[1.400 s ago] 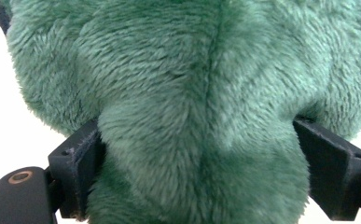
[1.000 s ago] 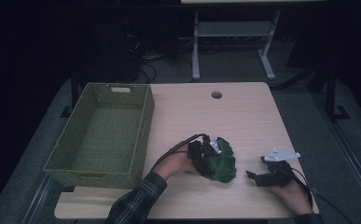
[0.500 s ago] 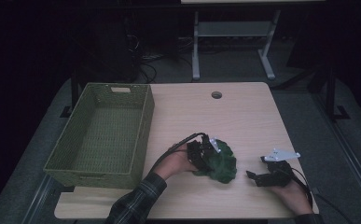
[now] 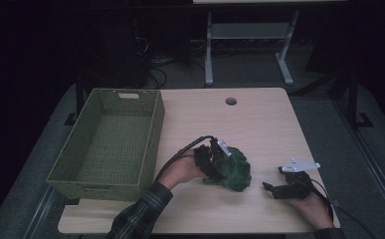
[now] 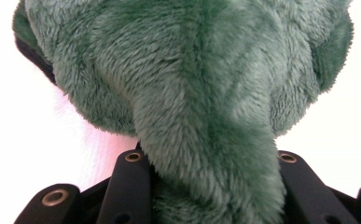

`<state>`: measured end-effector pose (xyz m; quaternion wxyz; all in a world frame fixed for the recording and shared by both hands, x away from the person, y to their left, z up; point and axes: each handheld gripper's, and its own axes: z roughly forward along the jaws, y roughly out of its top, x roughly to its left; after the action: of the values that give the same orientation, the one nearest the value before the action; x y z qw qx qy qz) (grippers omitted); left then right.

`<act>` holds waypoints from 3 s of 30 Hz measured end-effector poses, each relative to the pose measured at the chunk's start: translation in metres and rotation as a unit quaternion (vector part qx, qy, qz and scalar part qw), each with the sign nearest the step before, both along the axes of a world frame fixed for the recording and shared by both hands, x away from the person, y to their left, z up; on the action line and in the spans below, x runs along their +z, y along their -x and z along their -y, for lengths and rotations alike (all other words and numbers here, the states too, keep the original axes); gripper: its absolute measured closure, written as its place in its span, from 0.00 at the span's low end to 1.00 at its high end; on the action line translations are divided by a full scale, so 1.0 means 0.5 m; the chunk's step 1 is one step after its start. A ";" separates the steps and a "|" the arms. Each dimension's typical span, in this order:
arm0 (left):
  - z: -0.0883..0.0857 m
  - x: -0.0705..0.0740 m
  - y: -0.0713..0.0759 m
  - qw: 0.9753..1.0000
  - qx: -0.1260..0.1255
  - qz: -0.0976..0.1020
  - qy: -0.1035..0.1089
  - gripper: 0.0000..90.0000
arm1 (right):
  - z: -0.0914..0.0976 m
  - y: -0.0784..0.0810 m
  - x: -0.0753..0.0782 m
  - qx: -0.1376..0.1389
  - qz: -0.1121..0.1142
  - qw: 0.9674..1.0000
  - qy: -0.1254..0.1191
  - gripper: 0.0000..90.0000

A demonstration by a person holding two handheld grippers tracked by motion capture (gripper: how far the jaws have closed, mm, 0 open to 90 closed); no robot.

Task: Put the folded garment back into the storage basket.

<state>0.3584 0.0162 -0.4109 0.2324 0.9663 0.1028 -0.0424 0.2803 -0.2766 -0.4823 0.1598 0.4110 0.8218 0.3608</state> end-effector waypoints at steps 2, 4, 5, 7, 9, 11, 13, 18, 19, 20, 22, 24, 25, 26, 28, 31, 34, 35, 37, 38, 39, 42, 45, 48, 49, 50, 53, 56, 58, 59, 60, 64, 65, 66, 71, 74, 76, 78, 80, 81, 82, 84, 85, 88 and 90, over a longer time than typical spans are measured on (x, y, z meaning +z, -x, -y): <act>-0.007 0.014 0.000 1.000 0.010 0.004 -0.001 0.70 | 0.000 0.000 0.000 -0.001 -0.001 1.000 -0.001 0.15; -0.014 0.029 0.000 1.000 0.013 0.015 -0.005 0.70 | 0.000 0.000 0.000 -0.001 0.000 1.000 -0.001 0.15; -0.019 0.037 -0.001 1.000 0.015 0.017 -0.004 0.70 | 0.000 0.000 0.000 0.000 0.000 1.000 0.000 0.15; -0.029 0.050 -0.002 1.000 0.021 0.017 0.003 0.70 | 0.000 0.000 0.000 0.000 0.000 1.000 0.000 0.15; -0.039 0.063 -0.004 0.999 0.030 0.016 0.007 0.70 | 0.000 0.000 0.000 -0.001 -0.001 1.000 -0.001 0.15; -0.051 0.078 -0.006 0.999 0.035 0.018 0.010 0.70 | 0.000 0.000 0.000 -0.001 -0.001 1.000 0.000 0.15; -0.059 0.088 -0.006 0.999 0.040 0.019 0.013 0.70 | 0.000 0.000 0.000 -0.001 -0.001 1.000 -0.001 0.15; -0.080 0.116 -0.007 0.998 0.050 0.019 0.014 0.70 | -0.001 0.000 0.000 -0.002 0.000 1.000 -0.002 0.15; -0.084 0.120 -0.007 0.998 0.055 0.020 0.017 0.70 | -0.001 0.000 0.000 -0.002 0.000 1.000 -0.002 0.15; -0.089 0.125 -0.007 0.998 0.056 0.021 0.018 0.70 | 0.000 0.000 0.000 -0.001 0.000 1.000 -0.001 0.15; -0.099 0.134 -0.009 0.998 0.059 0.022 0.026 0.70 | -0.001 0.000 0.000 -0.001 0.000 1.000 -0.001 0.15; -0.109 0.141 -0.009 0.997 0.068 0.022 0.029 0.70 | 0.000 0.000 0.000 -0.001 0.001 1.000 -0.001 0.15; -0.114 0.144 -0.010 0.997 0.070 0.023 0.031 0.70 | 0.000 0.000 0.000 0.000 0.001 1.000 -0.001 0.15; -0.119 0.147 -0.009 0.996 0.073 0.023 0.033 0.70 | 0.000 0.000 0.000 -0.001 0.001 1.000 -0.001 0.15; -0.130 0.155 -0.010 0.996 0.075 0.026 0.033 0.70 | 0.000 0.000 0.000 -0.001 0.001 1.000 -0.001 0.15; -0.147 0.165 -0.011 0.996 0.082 0.031 0.035 0.70 | 0.000 0.000 0.000 -0.001 0.000 1.000 -0.001 0.15; -0.165 0.175 -0.012 0.994 0.093 0.033 0.038 0.70 | -0.001 0.000 0.000 -0.002 0.000 1.000 -0.002 0.15; -0.172 0.178 -0.012 0.994 0.095 0.035 0.038 0.70 | 0.000 0.000 0.000 -0.001 0.001 1.000 -0.001 0.15; -0.188 0.186 -0.013 0.993 0.102 0.037 0.038 0.70 | -0.001 0.000 0.000 -0.002 0.000 1.000 -0.002 0.15; -0.195 0.189 -0.014 0.993 0.106 0.038 0.036 0.70 | -0.001 0.000 0.000 -0.002 0.000 1.000 -0.002 0.15; -0.200 0.191 -0.014 0.993 0.108 0.039 0.036 0.70 | -0.001 0.000 0.000 -0.002 -0.001 1.000 -0.002 0.15; -0.223 0.200 -0.015 0.991 0.121 0.042 0.035 0.70 | -0.001 0.000 0.000 -0.001 0.000 1.000 -0.001 0.15; -0.243 0.210 -0.015 0.989 0.132 0.049 0.037 0.70 | -0.001 0.000 0.000 -0.002 0.000 1.000 -0.002 0.15; -0.267 0.221 -0.015 0.987 0.144 0.054 0.038 0.70 | -0.001 0.000 0.000 -0.001 0.000 1.000 -0.002 0.15; -0.274 0.224 -0.014 0.986 0.149 0.056 0.040 0.70 | -0.001 0.000 0.000 -0.002 0.000 1.000 -0.002 0.15; -0.279 0.228 -0.014 0.986 0.150 0.057 0.040 0.70 | 0.000 0.000 0.000 -0.001 0.001 1.000 -0.002 0.15; -0.300 0.238 -0.012 0.984 0.162 0.064 0.041 0.70 | -0.001 0.000 0.000 -0.002 0.000 1.000 -0.002 0.15; -0.320 0.246 -0.009 0.982 0.173 0.067 0.043 0.70 | -0.001 0.000 0.000 -0.002 0.000 1.000 -0.002 0.15; -0.333 0.251 -0.008 0.980 0.179 0.069 0.043 0.70 | 0.000 0.000 0.000 -0.001 0.001 1.000 -0.001 0.15; -0.340 0.253 -0.007 0.980 0.183 0.070 0.043 0.70 | 0.000 0.000 0.000 -0.002 0.001 1.000 -0.001 0.15; -0.349 0.255 -0.005 0.978 0.189 0.071 0.044 0.70 | 0.000 0.000 0.000 -0.002 0.001 1.000 -0.001 0.15; -0.376 0.263 -0.001 0.975 0.205 0.077 0.045 0.70 | -0.001 0.000 0.000 -0.003 0.000 1.000 -0.002 0.15; -0.383 0.266 0.001 0.974 0.209 0.078 0.046 0.70 | 0.000 0.000 0.000 -0.002 0.001 1.000 -0.001 0.15; -0.391 0.268 0.002 0.973 0.213 0.079 0.047 0.70 | 0.000 0.000 0.000 -0.002 0.001 1.000 -0.001 0.15; -0.434 0.274 0.006 0.966 0.240 0.083 0.046 0.70 | 0.000 0.000 0.000 -0.002 0.001 1.000 -0.001 0.15; -0.463 0.274 0.009 0.961 0.258 0.084 0.046 0.70 | -0.001 0.000 0.000 -0.003 0.000 1.000 -0.002 0.15; -0.481 0.272 0.010 0.957 0.271 0.087 0.046 0.70 | -0.001 0.000 0.000 -0.003 0.000 1.000 -0.002 0.15; -0.501 0.268 0.010 0.953 0.285 0.087 0.043 0.70 | 0.000 0.000 0.000 -0.003 -0.001 1.000 -0.001 0.15; -0.516 0.263 0.008 0.951 0.295 0.091 0.036 0.70 | 0.000 0.000 0.000 -0.003 -0.001 1.000 -0.001 0.15; -0.524 0.260 0.007 0.948 0.302 0.090 0.035 0.70 | 0.000 0.000 0.000 -0.002 0.000 1.000 -0.001 0.15; -0.532 0.256 0.006 0.946 0.311 0.088 0.033 0.70 | 0.000 0.000 0.000 -0.003 -0.001 1.000 -0.001 0.15; -0.548 0.245 0.001 0.942 0.323 0.088 0.031 0.70 | 0.000 0.000 0.000 -0.002 0.000 1.000 -0.001 0.15; -0.553 0.239 -0.002 0.940 0.328 0.087 0.029 0.70 | 0.000 0.000 0.000 -0.003 -0.001 1.000 -0.001 0.15; -0.566 0.222 -0.009 0.937 0.340 0.082 0.024 0.70 | 0.000 0.000 0.000 -0.003 -0.001 1.000 -0.001 0.15; -0.573 0.211 -0.014 0.933 0.351 0.080 0.027 0.70 | 0.000 0.000 0.000 -0.003 -0.001 1.000 -0.001 0.15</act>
<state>0.3652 0.3025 -0.3052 0.2658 0.8623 0.4149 0.1168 0.2802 -0.2764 -0.4823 0.1597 0.4137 0.8205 0.3607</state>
